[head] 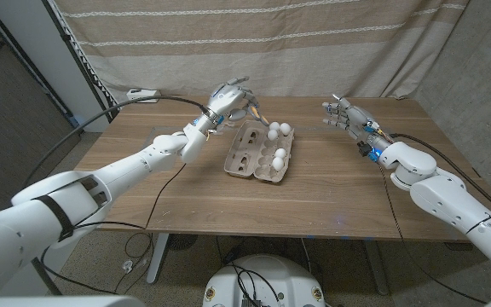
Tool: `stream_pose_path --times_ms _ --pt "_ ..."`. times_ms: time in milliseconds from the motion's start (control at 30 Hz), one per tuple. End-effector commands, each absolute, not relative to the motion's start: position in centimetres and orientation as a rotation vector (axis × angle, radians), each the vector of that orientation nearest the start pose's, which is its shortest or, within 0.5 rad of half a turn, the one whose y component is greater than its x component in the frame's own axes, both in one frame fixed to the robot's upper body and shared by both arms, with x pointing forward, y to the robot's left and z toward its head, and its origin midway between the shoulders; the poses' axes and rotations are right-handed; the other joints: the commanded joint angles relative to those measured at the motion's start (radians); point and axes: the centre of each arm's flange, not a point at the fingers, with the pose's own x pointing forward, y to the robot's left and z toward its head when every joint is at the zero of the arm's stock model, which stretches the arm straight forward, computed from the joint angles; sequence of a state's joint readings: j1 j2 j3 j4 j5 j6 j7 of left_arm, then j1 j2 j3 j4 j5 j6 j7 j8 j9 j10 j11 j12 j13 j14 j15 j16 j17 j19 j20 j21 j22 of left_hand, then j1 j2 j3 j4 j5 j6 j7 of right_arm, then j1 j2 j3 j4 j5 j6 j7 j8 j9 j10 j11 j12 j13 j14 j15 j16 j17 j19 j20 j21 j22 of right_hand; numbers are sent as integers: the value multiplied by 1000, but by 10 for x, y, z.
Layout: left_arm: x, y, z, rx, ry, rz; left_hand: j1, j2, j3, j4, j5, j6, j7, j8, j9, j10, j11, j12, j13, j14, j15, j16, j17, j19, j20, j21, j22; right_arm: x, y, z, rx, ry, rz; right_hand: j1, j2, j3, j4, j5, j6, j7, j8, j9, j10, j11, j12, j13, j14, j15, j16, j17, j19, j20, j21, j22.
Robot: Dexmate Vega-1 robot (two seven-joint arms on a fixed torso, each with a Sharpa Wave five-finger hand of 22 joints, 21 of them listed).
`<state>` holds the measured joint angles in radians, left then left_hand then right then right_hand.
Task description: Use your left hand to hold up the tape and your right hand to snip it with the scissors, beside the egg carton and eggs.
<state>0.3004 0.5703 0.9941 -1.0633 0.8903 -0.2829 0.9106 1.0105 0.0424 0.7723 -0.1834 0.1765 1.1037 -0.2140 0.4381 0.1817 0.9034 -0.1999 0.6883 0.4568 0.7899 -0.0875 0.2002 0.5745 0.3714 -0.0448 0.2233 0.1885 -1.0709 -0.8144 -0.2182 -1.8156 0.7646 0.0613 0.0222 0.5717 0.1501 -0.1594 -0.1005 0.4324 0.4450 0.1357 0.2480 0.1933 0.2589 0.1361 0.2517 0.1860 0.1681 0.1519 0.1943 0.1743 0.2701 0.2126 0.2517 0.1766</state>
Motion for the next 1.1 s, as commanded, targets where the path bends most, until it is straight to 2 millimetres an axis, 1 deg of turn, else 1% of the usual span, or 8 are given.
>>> stream_pose_path --times_ms 33,167,267,467,800,1033,1067,1100 --pt "637 162 79 1463 -1496 236 -3 1 6 12 7 46 31 -7 3 268 1 8 4 8 -155 -1 1 4 -86 -1 3 547 -293 26 -87 -561 393 19 0 3 -9 -5 11 2 6 4 -2 7 -4 3 1 8 -5 3 6 3 -1 0" --pt "637 161 78 1463 -1506 217 -3 0 6 12 7 48 29 -10 3 268 1 7 3 9 -155 -1 1 4 -88 -1 3 545 -291 30 -104 -560 408 27 1 8 -14 -8 19 6 8 4 -3 13 -5 3 0 11 -7 3 4 4 -6 0" --pt "637 160 79 1468 -1510 206 -3 -1 6 12 8 50 29 -13 3 268 0 7 4 9 -154 -1 0 3 -87 -1 3 544 -289 31 -117 -550 409 41 4 17 -19 -15 35 22 10 5 -6 24 -9 2 4 29 -7 3 20 2 -7 -1" --pt "638 160 79 1465 -1504 220 -3 -2 5 12 8 49 26 -17 3 269 0 8 5 9 -155 0 1 2 -87 -2 3 542 -285 33 -112 -535 426 53 6 26 -23 -24 62 23 17 7 -13 38 -14 2 2 43 -10 3 29 4 -12 -1" --pt "640 160 80 1459 -1503 231 -2 -2 5 12 9 50 25 -25 3 269 1 6 2 10 -155 0 1 3 -88 -1 4 540 -280 35 -119 -503 458 82 12 48 -32 -45 97 38 25 14 -29 62 -25 1 -21 63 -17 3 15 6 -34 -2" --pt "642 159 80 1451 -1508 227 -1 -2 5 12 9 49 24 -33 4 268 1 5 3 11 -155 0 0 4 -88 -1 4 539 -278 38 -144 -479 485 129 22 101 -37 -106 129 66 26 22 -44 76 -34 1 -53 67 -18 4 -22 6 -61 -1" --pt "643 159 80 1448 -1508 227 -1 -2 5 13 9 46 21 -36 3 268 1 5 3 12 -155 1 0 3 -88 -1 4 539 -278 37 -136 -468 489 139 16 153 -20 -181 138 68 6 29 -57 79 -38 2 -67 66 -12 5 -44 3 -60 2" --pt "643 158 80 1444 -1509 229 -1 -3 5 13 9 44 17 -38 3 267 1 4 3 12 -155 1 0 4 -89 -1 4 539 -278 37 -136 -465 492 139 13 172 -18 -200 141 69 -1 31 -65 79 -40 1 -85 67 -17 4 -59 7 -63 1"
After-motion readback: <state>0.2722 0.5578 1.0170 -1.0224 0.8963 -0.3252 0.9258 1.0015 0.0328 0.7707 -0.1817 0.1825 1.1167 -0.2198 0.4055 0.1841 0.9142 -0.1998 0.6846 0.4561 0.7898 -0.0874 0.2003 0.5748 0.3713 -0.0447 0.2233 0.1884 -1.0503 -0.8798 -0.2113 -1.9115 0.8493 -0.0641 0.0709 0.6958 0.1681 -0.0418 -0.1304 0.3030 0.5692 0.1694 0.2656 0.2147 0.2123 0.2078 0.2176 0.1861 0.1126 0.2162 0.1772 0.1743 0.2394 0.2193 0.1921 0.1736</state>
